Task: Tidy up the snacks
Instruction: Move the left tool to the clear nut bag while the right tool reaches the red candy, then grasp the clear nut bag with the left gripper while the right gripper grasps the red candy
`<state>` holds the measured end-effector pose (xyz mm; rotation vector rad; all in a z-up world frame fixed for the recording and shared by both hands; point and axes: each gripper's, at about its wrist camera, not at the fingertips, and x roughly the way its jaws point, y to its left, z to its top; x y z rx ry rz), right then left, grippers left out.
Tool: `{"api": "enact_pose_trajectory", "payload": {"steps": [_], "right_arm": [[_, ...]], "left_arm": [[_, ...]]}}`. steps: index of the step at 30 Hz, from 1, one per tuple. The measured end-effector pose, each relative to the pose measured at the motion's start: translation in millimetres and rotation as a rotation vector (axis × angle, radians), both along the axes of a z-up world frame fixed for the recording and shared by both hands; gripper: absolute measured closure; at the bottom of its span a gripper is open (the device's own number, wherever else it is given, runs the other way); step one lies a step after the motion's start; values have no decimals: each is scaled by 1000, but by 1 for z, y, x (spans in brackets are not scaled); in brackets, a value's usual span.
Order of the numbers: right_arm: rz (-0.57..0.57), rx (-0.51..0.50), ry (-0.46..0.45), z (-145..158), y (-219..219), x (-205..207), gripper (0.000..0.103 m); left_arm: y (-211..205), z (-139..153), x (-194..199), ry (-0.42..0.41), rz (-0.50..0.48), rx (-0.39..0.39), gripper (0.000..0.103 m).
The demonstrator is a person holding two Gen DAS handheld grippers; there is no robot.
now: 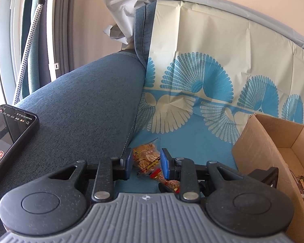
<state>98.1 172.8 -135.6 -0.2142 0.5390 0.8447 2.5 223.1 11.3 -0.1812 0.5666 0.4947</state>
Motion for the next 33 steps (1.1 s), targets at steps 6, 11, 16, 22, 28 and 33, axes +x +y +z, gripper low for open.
{"api": "enact_pose_trajectory", "payload": {"steps": [6, 11, 16, 22, 28, 33], "right_arm": [[-4, 2, -31, 2, -6, -9, 77], [-103, 29, -69, 8, -21, -23, 77], [-248, 21, -103, 13, -41, -38, 81], [-343, -17, -94, 12, -59, -39, 83], [-381, -26, -1, 1, -68, -24, 61], [-354, -11, 24, -6, -66, -17, 61]], "left_arm": [[-1, 1, 1, -2, -1, 3, 70], [-3, 2, -2, -5, -9, 2, 70], [-5, 2, 2, 3, -26, 12, 68], [-10, -6, 19, 39, -54, 56, 51], [-5, -29, 50, 131, -44, 91, 35], [1, -53, 78, 213, -32, 129, 24]]}}
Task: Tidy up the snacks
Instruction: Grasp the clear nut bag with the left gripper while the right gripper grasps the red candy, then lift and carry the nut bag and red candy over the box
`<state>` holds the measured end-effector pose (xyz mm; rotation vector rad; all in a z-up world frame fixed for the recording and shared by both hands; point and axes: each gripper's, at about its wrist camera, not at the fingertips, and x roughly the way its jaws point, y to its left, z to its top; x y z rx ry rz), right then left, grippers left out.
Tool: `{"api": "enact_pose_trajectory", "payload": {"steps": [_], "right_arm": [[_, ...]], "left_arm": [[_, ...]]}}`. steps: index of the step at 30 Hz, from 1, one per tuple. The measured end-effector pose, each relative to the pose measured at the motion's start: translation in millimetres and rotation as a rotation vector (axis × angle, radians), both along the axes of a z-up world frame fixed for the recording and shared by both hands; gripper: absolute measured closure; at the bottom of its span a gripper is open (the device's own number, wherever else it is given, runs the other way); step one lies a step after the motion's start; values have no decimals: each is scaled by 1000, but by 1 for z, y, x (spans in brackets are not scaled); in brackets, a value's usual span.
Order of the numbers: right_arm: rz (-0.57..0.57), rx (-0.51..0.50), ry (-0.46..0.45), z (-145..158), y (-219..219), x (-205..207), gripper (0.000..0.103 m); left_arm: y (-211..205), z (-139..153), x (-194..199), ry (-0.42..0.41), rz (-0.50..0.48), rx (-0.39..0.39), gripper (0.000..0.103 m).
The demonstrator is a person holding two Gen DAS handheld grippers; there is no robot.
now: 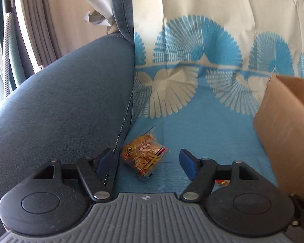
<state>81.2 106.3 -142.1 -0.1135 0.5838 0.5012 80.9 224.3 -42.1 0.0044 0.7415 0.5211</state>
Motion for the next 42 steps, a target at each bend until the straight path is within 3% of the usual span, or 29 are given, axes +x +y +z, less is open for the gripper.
{"api": "enact_pose_trajectory", "payload": {"steps": [6, 10, 15, 18, 19, 21, 24, 30, 37, 42], "right_arm": [[14, -2, 5, -1, 2, 9, 60], [20, -15, -8, -1, 5, 9, 59], [32, -4, -12, 0, 4, 8, 66], [54, -3, -16, 0, 5, 6, 79], [59, -2, -15, 1, 4, 6, 80], [65, 7, -10, 1, 2, 6, 82], [77, 13, 0, 4, 0, 5, 83], [110, 19, -1, 22, -3, -8, 85], [81, 90, -34, 74, -26, -22, 85], [60, 137, -80, 115, -52, -35, 85]], "left_arm": [[-7, -33, 31, 109, -35, 97, 17], [-3, -58, 47, 180, -4, 166, 14], [2, -70, 56, 138, 3, 248, 14], [2, -74, 59, 128, 0, 298, 19], [3, -73, 59, 131, 6, 300, 30], [9, -69, 57, 143, 34, 291, 49], [19, -58, 49, 103, 60, 220, 60], [13, -30, 30, 15, 35, 131, 64], [7, 14, -10, -183, 3, -5, 65], [-7, 41, -36, -273, -49, -43, 65]]}}
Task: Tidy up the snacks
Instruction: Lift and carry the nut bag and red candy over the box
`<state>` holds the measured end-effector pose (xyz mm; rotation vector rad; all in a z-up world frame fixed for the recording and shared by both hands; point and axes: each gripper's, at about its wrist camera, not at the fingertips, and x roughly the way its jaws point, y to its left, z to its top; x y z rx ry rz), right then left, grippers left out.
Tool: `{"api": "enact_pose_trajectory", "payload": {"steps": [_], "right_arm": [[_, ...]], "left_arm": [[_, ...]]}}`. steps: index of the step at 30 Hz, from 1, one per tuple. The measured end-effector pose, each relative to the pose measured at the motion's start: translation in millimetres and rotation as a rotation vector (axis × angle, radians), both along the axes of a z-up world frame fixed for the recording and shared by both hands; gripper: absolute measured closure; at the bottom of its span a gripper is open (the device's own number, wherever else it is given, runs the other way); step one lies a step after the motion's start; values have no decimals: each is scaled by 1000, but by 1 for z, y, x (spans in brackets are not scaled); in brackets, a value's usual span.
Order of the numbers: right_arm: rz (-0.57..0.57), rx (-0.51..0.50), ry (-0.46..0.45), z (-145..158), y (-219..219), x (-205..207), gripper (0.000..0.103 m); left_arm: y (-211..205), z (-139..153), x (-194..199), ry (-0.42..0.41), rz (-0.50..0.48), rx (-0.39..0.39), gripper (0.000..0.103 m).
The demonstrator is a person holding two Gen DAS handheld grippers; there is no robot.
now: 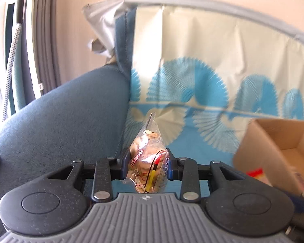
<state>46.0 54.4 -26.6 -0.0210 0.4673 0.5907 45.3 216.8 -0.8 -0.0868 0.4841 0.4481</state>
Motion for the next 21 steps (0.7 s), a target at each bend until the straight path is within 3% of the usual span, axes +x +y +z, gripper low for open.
{"api": "enact_pose_trajectory", "payload": {"steps": [8, 13, 17, 21], "right_arm": [[-42, 66, -65, 64, -66, -16, 85], [-80, 73, -100, 91, -121, -20, 85], [-118, 65, -123, 95, -159, -23, 85], [-171, 80, -96, 79, -192, -30, 85]], "left_arm": [[-36, 28, -38, -36, -178, -81, 64], [-49, 30, -57, -3, -192, -167, 64], [-54, 32, -63, 5, -189, -176, 64], [-57, 33, -67, 12, -192, -166, 64]]}}
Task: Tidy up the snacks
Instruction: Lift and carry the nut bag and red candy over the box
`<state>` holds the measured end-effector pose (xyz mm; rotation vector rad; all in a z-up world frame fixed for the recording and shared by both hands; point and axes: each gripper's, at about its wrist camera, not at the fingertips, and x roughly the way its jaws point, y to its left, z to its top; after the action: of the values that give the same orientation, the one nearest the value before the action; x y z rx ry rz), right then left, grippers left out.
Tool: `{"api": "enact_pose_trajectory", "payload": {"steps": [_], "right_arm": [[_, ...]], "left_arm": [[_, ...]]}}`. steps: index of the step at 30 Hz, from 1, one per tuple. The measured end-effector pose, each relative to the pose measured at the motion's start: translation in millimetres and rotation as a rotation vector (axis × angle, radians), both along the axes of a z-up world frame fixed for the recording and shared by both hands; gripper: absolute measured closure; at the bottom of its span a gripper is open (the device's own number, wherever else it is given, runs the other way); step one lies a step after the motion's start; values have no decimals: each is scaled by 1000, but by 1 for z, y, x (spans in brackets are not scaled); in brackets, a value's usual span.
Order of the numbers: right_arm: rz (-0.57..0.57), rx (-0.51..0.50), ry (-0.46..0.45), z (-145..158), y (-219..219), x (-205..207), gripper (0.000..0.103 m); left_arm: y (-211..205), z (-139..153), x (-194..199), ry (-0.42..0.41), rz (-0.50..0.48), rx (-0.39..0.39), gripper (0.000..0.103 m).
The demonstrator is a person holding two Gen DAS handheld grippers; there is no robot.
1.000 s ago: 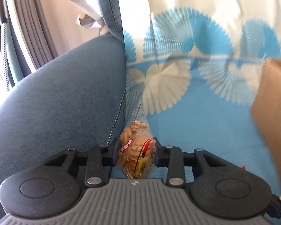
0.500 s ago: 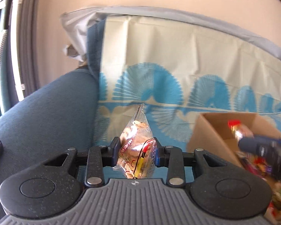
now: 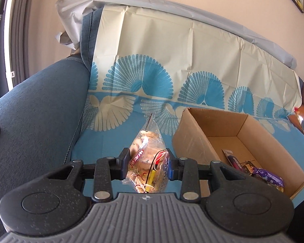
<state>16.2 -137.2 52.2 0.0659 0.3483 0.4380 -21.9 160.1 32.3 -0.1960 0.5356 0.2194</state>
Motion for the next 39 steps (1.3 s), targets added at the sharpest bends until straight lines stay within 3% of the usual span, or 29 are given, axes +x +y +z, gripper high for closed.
{"api": "enact_pose_trajectory", "payload": {"steps": [4, 13, 21, 24, 29, 39], "right_arm": [[-20, 59, -10, -10, -19, -8, 85], [-21, 35, -14, -34, -25, -3, 85], [-36, 59, 18, -57, -43, 10, 85], [-38, 87, 19, -59, -50, 15, 85], [-31, 103, 30, -61, -54, 21, 85], [-73, 116, 38, -67, -61, 36, 85]], "left_arm": [[-4, 1, -3, -1, -7, 0, 63], [-19, 0, -9, 2, -34, 2, 63], [-31, 1, -8, -16, -5, 63, 63], [-39, -2, 1, 9, -11, 114, 63], [-53, -5, 24, 53, 8, 65, 63], [-132, 27, 83, -45, -157, 78, 63]]}}
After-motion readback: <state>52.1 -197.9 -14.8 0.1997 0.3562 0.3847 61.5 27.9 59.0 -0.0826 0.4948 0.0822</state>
